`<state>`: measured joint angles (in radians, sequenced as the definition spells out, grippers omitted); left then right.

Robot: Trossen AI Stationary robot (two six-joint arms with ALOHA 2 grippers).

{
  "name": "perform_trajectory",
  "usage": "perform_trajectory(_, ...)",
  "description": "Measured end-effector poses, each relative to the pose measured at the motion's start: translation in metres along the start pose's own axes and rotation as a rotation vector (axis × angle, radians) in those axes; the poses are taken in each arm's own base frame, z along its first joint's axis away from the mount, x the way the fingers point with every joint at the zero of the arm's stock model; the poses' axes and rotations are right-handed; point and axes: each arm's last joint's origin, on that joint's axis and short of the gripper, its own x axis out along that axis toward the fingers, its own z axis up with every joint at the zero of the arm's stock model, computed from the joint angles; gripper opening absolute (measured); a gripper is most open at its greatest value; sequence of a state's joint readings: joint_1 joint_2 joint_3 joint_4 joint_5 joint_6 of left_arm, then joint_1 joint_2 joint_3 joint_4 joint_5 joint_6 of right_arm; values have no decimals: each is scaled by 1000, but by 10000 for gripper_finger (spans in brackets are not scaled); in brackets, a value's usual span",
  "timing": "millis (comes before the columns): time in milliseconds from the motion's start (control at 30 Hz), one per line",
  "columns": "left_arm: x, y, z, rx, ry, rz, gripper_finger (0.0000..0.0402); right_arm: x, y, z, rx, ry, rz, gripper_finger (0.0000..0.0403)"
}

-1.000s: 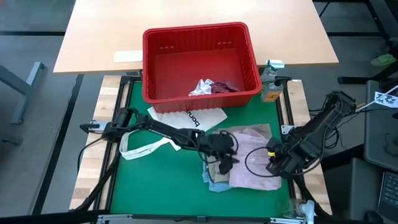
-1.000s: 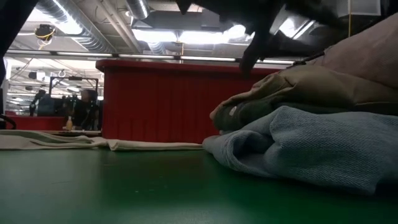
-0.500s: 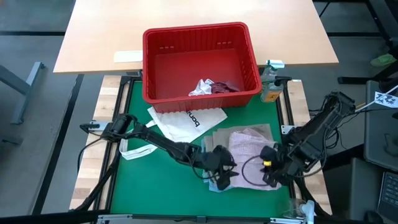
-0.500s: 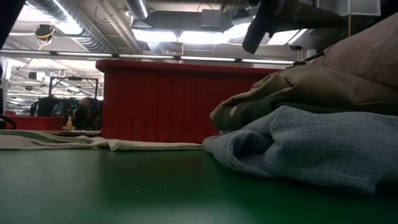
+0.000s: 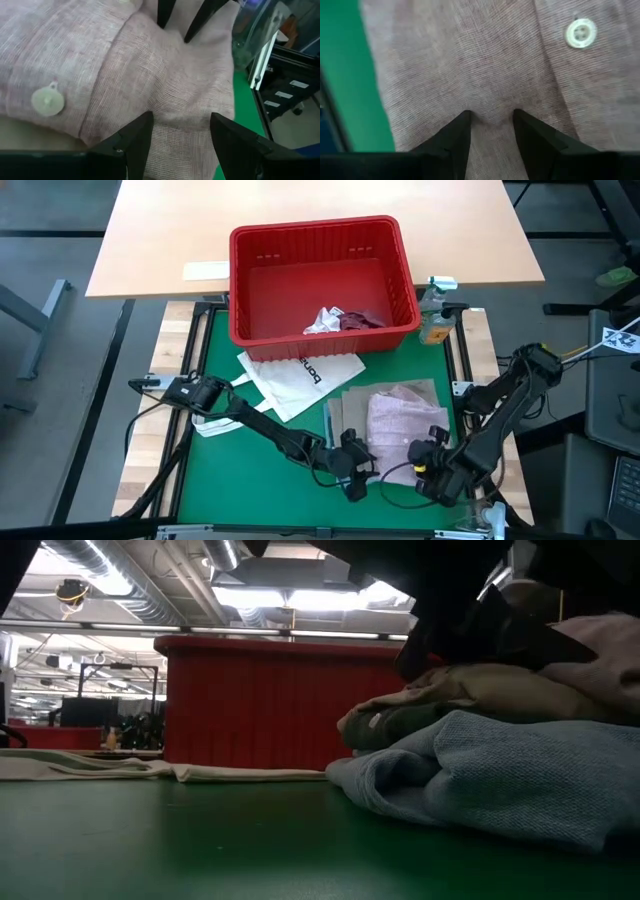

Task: Fold laundry
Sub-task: Fold the pink shirt

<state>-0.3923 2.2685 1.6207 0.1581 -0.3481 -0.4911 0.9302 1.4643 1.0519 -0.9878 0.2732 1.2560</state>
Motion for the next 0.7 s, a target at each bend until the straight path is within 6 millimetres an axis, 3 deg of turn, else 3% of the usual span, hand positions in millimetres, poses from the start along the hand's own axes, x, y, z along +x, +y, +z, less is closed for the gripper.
perform_trajectory(133,1,1,-1,2,5,4,196,14,5,-3,-20,62,-44,152)
perform_trajectory(233,0,-1,1,5,-15,-8,196,14,5,-4,-22,77,-43,152)
perform_trajectory(400,-7,-4,12,-25,-35,-24,196,-6,6,2,-21,79,-37,152)
perform_trajectory(700,-34,9,60,-130,-85,-1,196,-42,12,16,-18,18,-34,152)
